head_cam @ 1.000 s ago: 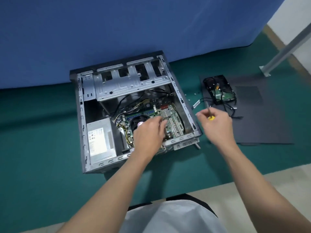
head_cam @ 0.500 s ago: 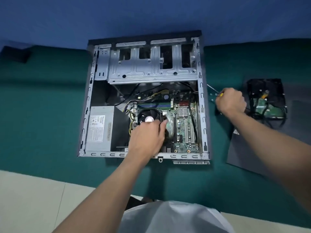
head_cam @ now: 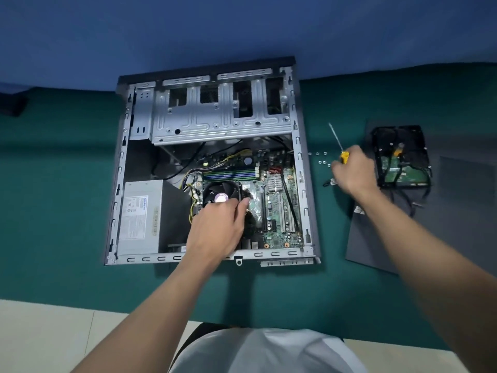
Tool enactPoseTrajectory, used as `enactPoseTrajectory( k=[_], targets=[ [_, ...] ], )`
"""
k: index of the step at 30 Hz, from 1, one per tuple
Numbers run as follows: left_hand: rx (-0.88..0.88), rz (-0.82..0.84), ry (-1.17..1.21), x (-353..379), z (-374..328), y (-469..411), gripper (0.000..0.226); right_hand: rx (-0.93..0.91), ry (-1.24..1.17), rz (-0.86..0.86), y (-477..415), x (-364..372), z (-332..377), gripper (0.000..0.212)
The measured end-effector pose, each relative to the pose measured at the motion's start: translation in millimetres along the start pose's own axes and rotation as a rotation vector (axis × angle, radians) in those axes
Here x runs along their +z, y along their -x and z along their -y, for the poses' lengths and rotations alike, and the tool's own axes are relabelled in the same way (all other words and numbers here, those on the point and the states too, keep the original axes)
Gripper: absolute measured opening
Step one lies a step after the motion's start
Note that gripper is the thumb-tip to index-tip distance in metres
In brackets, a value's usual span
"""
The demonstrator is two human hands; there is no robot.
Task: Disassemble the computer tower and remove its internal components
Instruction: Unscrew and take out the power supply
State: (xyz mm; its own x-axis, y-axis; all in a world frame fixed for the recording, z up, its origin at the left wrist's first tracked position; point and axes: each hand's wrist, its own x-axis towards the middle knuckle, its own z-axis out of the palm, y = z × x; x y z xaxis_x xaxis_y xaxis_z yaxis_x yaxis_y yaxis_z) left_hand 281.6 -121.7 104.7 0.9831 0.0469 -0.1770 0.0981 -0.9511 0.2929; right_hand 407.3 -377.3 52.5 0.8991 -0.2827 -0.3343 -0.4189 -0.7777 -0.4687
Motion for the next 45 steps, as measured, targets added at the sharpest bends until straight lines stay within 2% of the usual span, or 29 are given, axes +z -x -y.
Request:
enactPoseTrajectory(
  k=[5,10,15,20,22,24,25,27,28,29,31,33,35,40,45],
  targets=[
    [-0.002,-0.010,0.001,0.4,0.2,-0.2,0.047,-0.174,0.055,0.053,76.3,2.8,-35.9,0.015],
    [-0.011,-0.019,0.024,-0.6,-0.2,0.6,0.048,-0.154,0.115,0.069,118.5,32.1,-46.2,0.008],
    [-0.050,-0.062,0.029,-2.5,-1.2,4.9,0.047,-0.163,0.340,0.071,124.6,48.8,-43.4,0.023],
    [-0.055,-0.095,0.038,-5.7,0.9,9.0,0.039,-0.158,0.400,0.158,122.2,41.3,-39.7,0.030],
    [-0.012,-0.117,0.048,-10.4,4.1,9.2,0.031,-0.135,0.337,0.173,118.9,29.1,-33.8,0.024],
    [0.077,-0.182,0.014,-16.5,15.1,7.5,0.030,-0.107,0.114,0.083,115.3,6.4,-21.1,0.023],
    [0.108,-0.222,-0.003,-20.7,23.9,4.8,0.034,-0.141,-0.009,-0.024,115.5,-7.8,-10.4,0.020],
    [0.100,-0.285,-0.022,-30.3,46.0,-4.5,0.043,-0.321,-0.173,-0.298,124.7,-35.3,18.6,0.011],
    [0.076,-0.299,-0.035,-35.2,57.9,-10.9,0.047,-0.442,-0.212,-0.365,132.1,-44.6,37.5,0.010],
    [0.056,-0.301,-0.048,-39.4,69.5,-18.0,0.052,-0.567,-0.226,-0.333,140.3,-48.7,57.2,0.010],
    [0.029,-0.249,-0.072,-45.1,87.5,-31.9,0.059,-0.721,-0.159,-0.063,149.7,-38.7,89.9,0.014],
    [0.015,-0.167,-0.092,-43.1,99.1,-42.9,0.065,-0.754,0.025,0.202,145.7,-12.3,114.2,0.022],
    [0.016,-0.115,-0.114,-36.8,104.9,-49.9,0.067,-0.732,0.162,0.312,131.8,15.9,130.2,0.029],
    [0.006,-0.137,-0.087,-31.9,106.3,-53.8,0.061,-0.619,0.357,0.250,82.3,61.5,152.0,0.045],
    [-0.003,-0.104,-0.075,-34.9,103.5,-53.3,0.060,-0.508,0.605,0.259,50.4,76.6,157.3,0.019]
  ],
)
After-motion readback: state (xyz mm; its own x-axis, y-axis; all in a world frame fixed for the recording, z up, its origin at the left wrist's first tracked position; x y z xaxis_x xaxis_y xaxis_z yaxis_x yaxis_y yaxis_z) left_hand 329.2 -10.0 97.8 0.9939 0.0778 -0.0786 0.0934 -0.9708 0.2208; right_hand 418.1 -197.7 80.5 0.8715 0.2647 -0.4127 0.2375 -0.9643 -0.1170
